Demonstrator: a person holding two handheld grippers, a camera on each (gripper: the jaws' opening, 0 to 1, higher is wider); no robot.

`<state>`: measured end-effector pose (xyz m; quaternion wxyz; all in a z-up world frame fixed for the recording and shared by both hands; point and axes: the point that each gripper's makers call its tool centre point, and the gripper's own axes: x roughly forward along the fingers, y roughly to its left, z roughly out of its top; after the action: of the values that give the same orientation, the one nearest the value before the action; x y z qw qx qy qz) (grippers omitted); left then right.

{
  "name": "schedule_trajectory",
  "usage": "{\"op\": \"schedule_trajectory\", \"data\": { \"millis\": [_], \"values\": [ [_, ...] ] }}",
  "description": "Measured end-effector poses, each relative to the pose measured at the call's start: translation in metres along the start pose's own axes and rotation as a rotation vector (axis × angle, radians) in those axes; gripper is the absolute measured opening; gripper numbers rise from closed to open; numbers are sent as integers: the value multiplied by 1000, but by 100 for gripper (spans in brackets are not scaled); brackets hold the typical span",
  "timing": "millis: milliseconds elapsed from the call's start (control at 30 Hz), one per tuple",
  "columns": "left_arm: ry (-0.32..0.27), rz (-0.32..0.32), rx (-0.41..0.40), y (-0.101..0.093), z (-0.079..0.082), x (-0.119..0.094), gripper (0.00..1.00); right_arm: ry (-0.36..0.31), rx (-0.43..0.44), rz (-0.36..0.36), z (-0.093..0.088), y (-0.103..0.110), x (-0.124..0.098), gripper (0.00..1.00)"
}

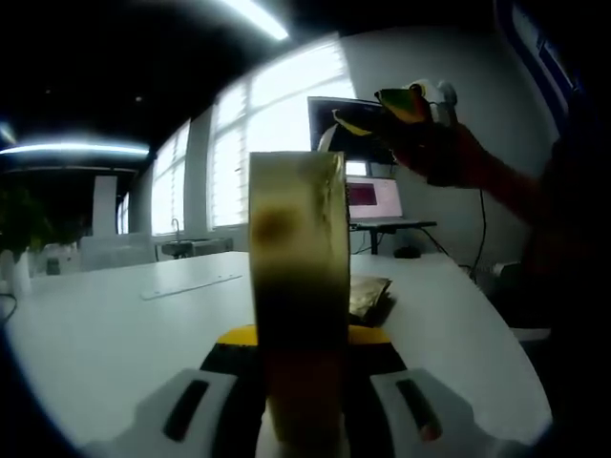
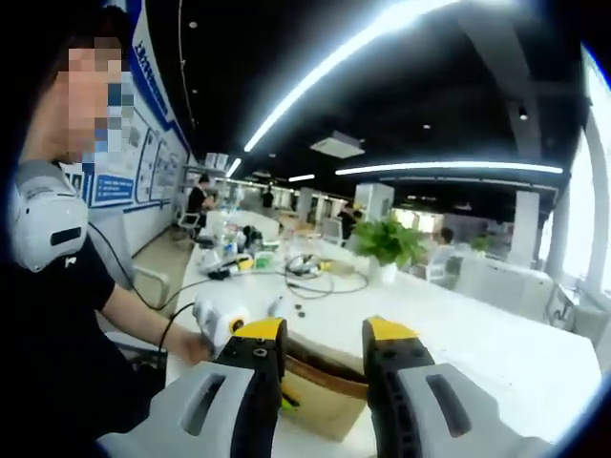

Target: Extract single mask from mask box in order stack masks on table

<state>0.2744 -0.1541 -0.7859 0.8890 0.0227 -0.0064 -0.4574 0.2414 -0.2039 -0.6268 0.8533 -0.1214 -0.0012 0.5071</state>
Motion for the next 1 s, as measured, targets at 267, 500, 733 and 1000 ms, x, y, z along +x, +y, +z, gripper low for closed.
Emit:
{"op": "schedule_trajectory", "data": {
  "millis": [267, 500, 733, 1000],
  "values": [
    [0, -1, 1, 1, 0, 1, 31, 90, -71, 66, -8, 8, 23, 27],
    [1, 2, -2, 2, -1, 0, 31, 177, -162, 110, -18, 8, 40, 27],
    [1, 1, 1, 0, -1, 0, 31, 308, -280, 148, -36, 9, 43, 24],
    [1, -2, 1, -1, -1, -1, 31, 421, -391, 160, -46, 10, 46, 22]
  ]
}}
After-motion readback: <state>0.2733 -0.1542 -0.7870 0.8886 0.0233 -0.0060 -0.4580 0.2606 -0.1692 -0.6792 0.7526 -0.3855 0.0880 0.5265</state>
